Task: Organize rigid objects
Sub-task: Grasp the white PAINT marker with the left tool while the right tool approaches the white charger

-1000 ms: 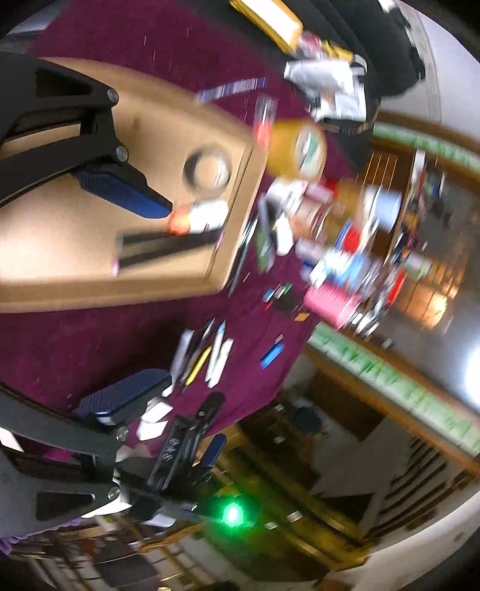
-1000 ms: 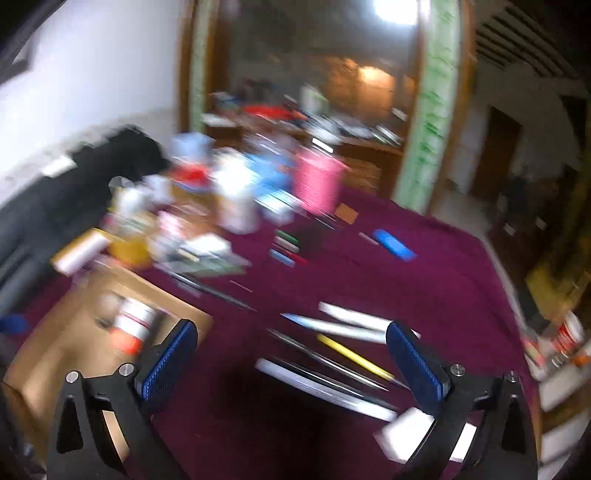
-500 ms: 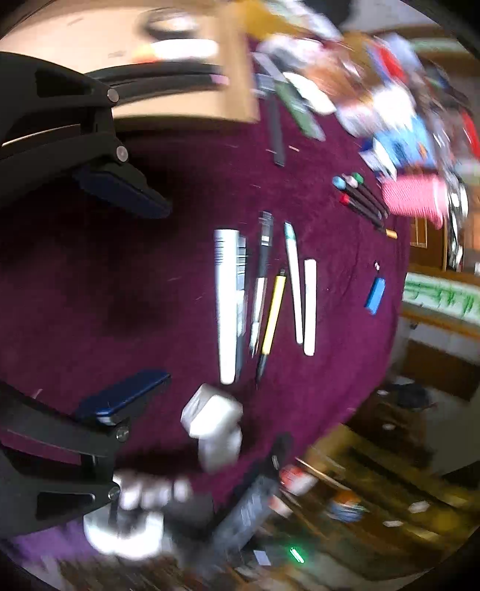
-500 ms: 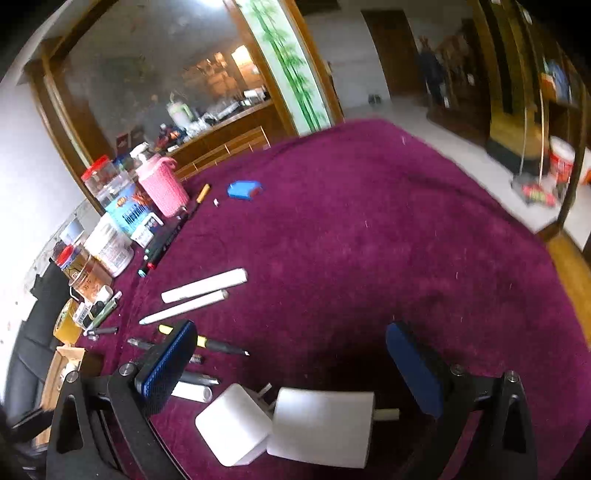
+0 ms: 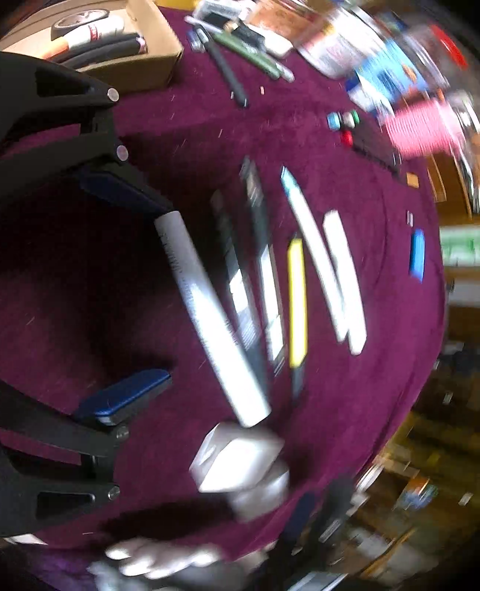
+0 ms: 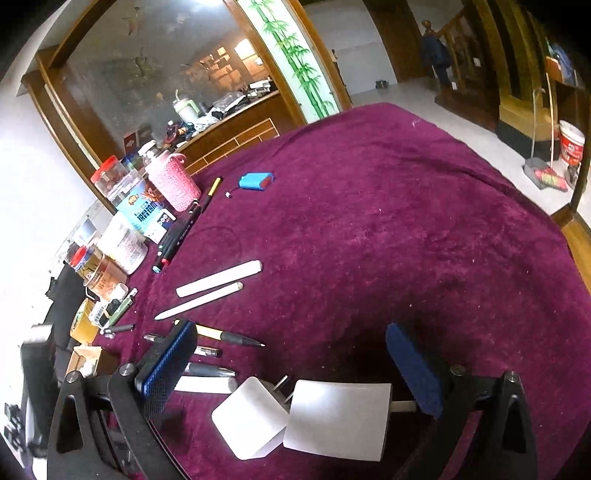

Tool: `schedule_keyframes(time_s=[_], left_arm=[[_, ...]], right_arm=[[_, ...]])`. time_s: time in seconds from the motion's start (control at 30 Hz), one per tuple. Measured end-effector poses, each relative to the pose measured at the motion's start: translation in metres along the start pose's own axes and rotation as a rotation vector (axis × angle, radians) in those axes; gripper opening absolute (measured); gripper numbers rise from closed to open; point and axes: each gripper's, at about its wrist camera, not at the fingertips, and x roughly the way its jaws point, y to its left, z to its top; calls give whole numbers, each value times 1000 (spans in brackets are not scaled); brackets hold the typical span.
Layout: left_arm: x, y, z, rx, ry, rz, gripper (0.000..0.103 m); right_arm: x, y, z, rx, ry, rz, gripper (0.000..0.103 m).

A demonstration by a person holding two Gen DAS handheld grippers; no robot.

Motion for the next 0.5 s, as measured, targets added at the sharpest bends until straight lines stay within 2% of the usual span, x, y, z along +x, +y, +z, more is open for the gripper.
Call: schedule_keyframes(time_s=[0.13,0.2,0.27,0.33,0.5], left_arm=[[-10,-30,-21,107,24,-57,78],[-12,-36,-22,113,24,-67,77],[-13,-40,-16,121,2,-31,77],[-10,-42,-9,143,-24,38,77],[3,-48,10,175,-29,95,77]], right_arm=[[2,-4,-1,27,17,9,102],[2,-5,-2,30,13,3,102],[2,-6,-1,32,13,0,102],[2,-7,-1,39,16,-1,102],[3,-11,0,59,17,0,102]])
